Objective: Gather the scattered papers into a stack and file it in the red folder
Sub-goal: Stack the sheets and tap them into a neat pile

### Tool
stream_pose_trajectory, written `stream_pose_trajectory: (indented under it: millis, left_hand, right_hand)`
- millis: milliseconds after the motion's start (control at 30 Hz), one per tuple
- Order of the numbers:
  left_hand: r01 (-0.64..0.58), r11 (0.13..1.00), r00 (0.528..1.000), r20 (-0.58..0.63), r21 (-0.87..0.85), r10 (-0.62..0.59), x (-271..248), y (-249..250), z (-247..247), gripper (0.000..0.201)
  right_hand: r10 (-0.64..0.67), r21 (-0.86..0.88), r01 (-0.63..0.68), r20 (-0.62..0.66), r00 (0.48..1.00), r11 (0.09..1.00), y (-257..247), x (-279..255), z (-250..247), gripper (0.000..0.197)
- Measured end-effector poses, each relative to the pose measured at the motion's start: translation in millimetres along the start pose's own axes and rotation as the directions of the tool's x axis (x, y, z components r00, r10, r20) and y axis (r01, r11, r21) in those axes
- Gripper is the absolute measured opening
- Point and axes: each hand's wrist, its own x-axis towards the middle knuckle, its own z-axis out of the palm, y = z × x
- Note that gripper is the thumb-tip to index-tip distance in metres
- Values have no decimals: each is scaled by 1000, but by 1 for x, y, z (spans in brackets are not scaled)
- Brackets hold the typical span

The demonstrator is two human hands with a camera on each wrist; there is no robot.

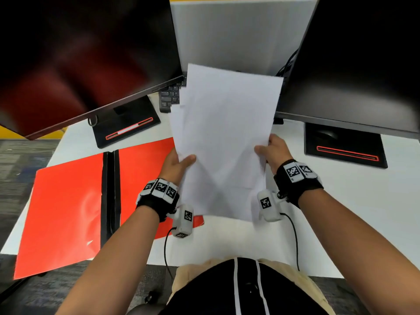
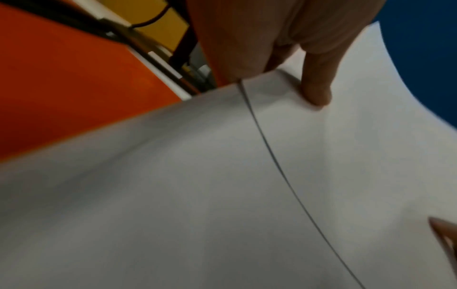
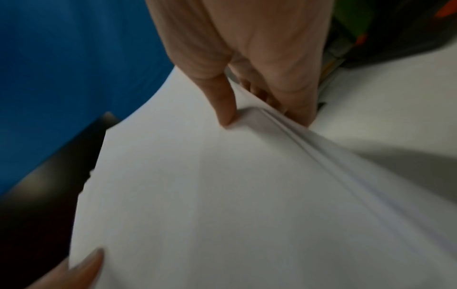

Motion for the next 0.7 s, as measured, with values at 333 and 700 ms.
stream_pose_trajectory:
  millis: [333,700]
  left_hand:
    - [-348,934,924,-139,86,357,5,39,23,43]
    - [-308,933,947,-152,-184,283,2,42,24,58]
  right_hand:
    - [-515,-64,511,-101,851,857,-46,-29,-4,54]
    - [-459,227,457,-48,887,860,-56,-46,1,66]
